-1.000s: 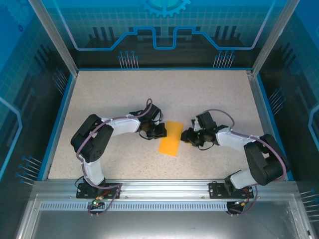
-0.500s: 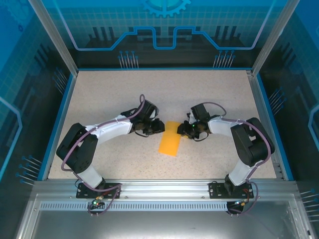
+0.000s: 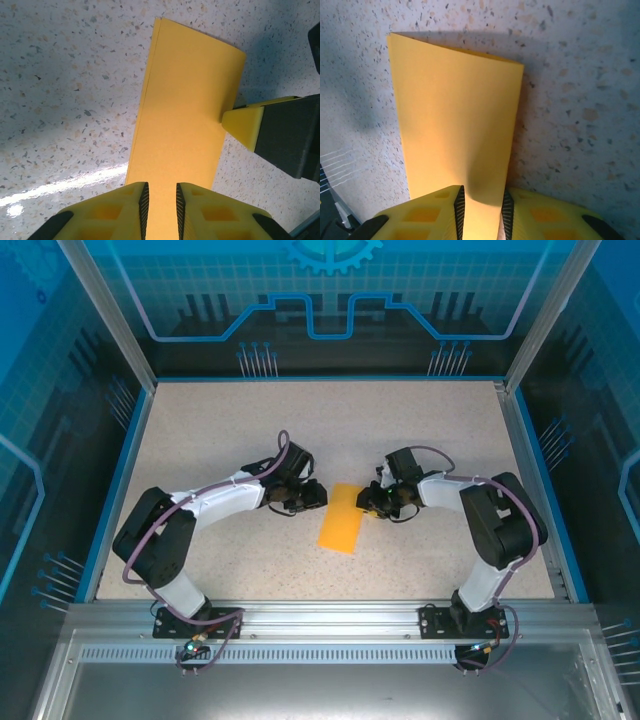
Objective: Fold a paper plane with a square sheet of paper (pick it up from the middle)
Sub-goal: Fold the triangle a second time at the center of the table.
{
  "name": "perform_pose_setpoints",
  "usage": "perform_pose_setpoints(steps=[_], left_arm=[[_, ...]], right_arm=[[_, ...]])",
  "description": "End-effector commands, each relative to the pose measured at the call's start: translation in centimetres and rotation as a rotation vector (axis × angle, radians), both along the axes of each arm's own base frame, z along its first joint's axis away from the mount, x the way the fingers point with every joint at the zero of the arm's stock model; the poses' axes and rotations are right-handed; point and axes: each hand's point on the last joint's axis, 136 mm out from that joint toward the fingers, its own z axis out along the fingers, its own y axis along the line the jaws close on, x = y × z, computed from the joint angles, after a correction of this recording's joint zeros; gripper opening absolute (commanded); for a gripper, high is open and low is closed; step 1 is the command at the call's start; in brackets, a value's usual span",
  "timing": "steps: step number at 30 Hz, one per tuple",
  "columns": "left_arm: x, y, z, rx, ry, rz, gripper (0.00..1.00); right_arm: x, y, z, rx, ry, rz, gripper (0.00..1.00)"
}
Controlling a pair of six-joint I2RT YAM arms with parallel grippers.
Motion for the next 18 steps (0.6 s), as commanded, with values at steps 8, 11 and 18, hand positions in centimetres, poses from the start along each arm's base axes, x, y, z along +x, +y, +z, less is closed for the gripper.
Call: perform_pose_setpoints(steps=[8,11,18], left_arm=[[-0.3,0.9,0.0,0.026,0.009,0.015,0.25],[-0.3,0.9,0.0,0.026,0.009,0.015,0.25],[-0.4,1.1,-0.2,0.031,0.014,0.02,0.25]], right_arm=[[1.9,1.9,1.1,0.122,-0.053,0.053,0.09],[2.6,3.0,2.4,0.172,-0.093,0.125,0.07],[3.6,2.8,2.4,0.153,-0.092,0.197,0.06]])
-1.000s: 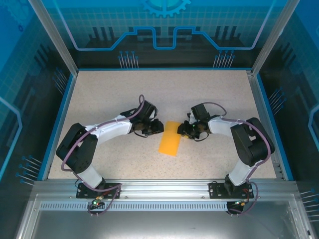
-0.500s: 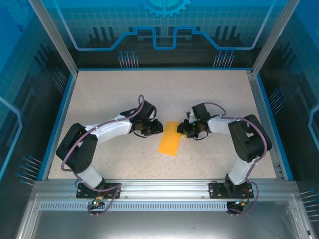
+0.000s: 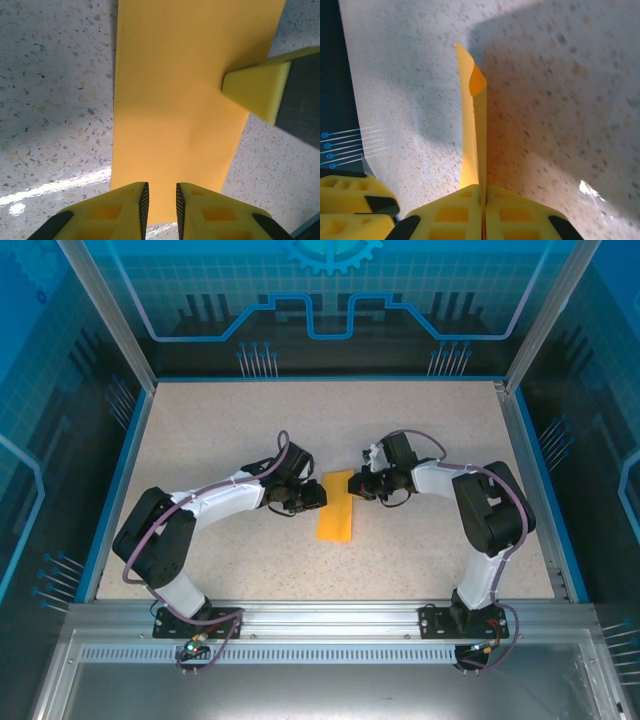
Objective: Fold a paper plane with a square sheet of paper (pick it up from the middle)
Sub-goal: Fold the triangle a second time at the center of the table.
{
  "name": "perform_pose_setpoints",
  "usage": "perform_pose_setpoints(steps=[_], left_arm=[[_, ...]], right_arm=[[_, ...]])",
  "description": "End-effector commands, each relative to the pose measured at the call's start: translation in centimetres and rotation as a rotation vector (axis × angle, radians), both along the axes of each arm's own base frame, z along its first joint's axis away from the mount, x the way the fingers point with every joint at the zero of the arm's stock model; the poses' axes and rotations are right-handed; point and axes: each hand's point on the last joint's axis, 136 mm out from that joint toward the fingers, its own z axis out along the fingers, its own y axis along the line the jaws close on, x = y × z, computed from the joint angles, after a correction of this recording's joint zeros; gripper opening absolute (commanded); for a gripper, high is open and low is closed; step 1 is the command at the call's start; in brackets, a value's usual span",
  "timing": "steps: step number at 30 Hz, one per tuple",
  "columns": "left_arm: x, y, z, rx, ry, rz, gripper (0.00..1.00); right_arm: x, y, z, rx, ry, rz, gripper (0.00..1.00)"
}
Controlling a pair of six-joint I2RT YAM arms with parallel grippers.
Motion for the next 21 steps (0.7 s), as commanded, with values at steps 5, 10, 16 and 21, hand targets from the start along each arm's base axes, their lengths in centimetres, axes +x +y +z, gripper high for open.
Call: perform_pose_setpoints(steps=[5,10,16,21], left_arm=[[-0.5,1.1,0.0,0.028,0.008,0.022,0.25],[-0.4,1.2,0.1,0.02,0.007,0.025,0.26],[0.3,1.7,0.4,-0.026,0.008,0.055,0.3],[0.7,1.7,-0.1,-0.115,0.06,0.066,0.35]], right_arm=[[0.0,-1.9,-1.9,-0.012,0.081,0.001,0.21],[-0.1,-3.2,-1.1,-0.108,0.065,-0.015,0.31],[-1.3,-5.1,1.4,-0.206,0.002,-0.08,0.41],[-3.7,-2.7,2.2,-0.168,-0.017,-0.055,0.35]])
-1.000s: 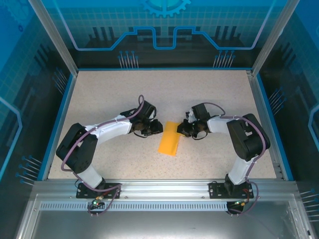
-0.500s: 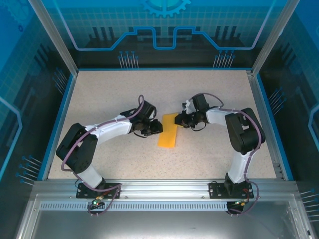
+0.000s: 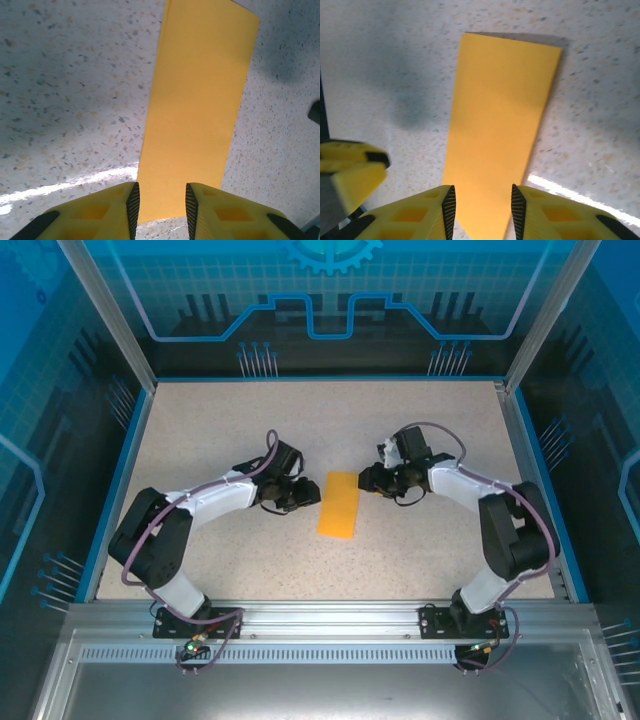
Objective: Fold a paper plane with a square sheet of paper (pick it up from the middle)
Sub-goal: Fold the triangle a second time at the center of the table.
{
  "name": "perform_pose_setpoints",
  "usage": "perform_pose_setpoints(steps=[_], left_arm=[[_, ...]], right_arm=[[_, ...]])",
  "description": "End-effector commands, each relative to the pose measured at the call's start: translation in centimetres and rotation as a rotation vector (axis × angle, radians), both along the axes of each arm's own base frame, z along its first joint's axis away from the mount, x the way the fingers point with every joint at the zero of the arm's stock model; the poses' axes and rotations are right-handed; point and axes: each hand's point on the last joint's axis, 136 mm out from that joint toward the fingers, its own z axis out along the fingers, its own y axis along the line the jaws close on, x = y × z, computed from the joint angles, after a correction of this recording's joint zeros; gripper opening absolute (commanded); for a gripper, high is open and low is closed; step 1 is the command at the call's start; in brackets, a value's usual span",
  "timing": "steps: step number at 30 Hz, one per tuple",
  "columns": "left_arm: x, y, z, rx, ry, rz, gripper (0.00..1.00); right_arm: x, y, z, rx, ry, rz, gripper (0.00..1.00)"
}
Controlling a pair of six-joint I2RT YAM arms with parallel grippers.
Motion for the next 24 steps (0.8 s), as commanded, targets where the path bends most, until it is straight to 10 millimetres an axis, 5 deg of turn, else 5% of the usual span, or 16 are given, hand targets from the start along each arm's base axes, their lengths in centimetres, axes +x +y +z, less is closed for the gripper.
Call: perform_pose_setpoints(steps=[1,11,24], left_arm=[[0.0,-0.6,0.3,-0.088,0.033,-0.003,0.36],[0.2,-1.5,-1.0,-0.127,0.09,-0.021,0.41],[0.0,-1.9,-1.9,-0.133,0.12,-0.038,0.44]], right_arm=[[-2.4,1.2,-1.2,-0.014,0.06,0.004,0.34],[-4.2,2.8,-4.6,0.0,0.143,0.009,0.33],[-5.3,2.7,-6.4,-0.005,0.183,0.017,0.34]])
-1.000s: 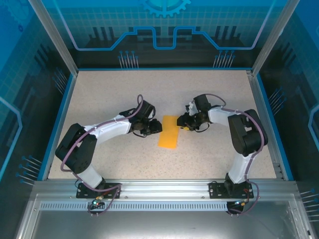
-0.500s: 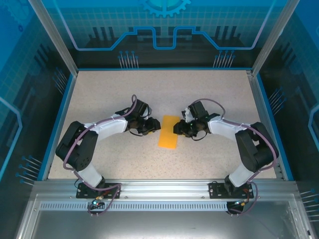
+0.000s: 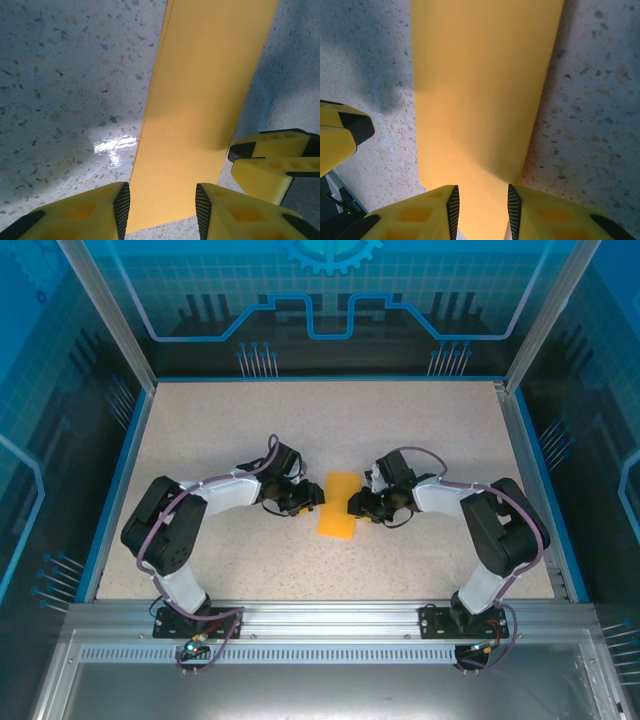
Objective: Fold a paper plane with a square sheet of paper (pick it up from the middle)
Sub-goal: Fold the triangle a second time at the center of the table.
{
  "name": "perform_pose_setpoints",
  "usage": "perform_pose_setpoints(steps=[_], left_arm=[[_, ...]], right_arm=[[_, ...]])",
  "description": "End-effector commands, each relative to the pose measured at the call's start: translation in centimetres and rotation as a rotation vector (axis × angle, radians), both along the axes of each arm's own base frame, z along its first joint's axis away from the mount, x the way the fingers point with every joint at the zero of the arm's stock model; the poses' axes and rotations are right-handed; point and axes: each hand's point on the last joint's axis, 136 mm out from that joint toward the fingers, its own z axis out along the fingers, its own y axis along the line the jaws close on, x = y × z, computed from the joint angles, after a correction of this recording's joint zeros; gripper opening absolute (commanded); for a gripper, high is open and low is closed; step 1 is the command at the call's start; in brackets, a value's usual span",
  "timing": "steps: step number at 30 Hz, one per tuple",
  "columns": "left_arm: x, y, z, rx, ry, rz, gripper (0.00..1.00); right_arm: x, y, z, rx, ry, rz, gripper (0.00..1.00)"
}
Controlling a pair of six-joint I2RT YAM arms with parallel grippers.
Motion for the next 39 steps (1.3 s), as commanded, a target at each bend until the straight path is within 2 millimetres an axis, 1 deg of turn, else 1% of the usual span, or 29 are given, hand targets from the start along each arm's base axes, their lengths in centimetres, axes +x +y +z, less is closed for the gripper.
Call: perform_pose_setpoints(steps=[1,6,13,17,25,34,39], left_arm=[[0.3,-0.7,0.4,-0.034,0.012,-0.012,0.44],[0.3,-1.0,0.2,-0.04,0.02,-0.025,0.45],[0.2,-1.5,0.0,-0.041,0.028,-0.039,0.46],[0.3,-2.0,-0.2,-0.053,0.032,-0.043,0.46],[0.3,-2.4,-0.5,-0.074,0.049,-0.046,0.46],[0.5,-3.1,-0.4,-0.122,0.05,-0.046,0.41],[0.6,-3.3,-0.5,-0.128,0.056,-0.041,0.41]], right_arm=[[-0.9,0.3,-1.1,0.001,0.035,0.013,0.34],[-1.2,-0.3,-1.9,-0.027,0.051,0.007,0.33],[-1.0,-0.7,-1.1,-0.038,0.029,-0.004,0.34],[-1.1,-0.6,-1.6,-0.029,0.046,-0.001,0.33],[-1.3,-0.8,-1.9,-0.039,0.048,-0.004,0.33],[-1.3,-0.9,-2.0,-0.039,0.049,-0.003,0.33],[-1.2,-0.9,-2.0,-0.038,0.048,-0.003,0.33]])
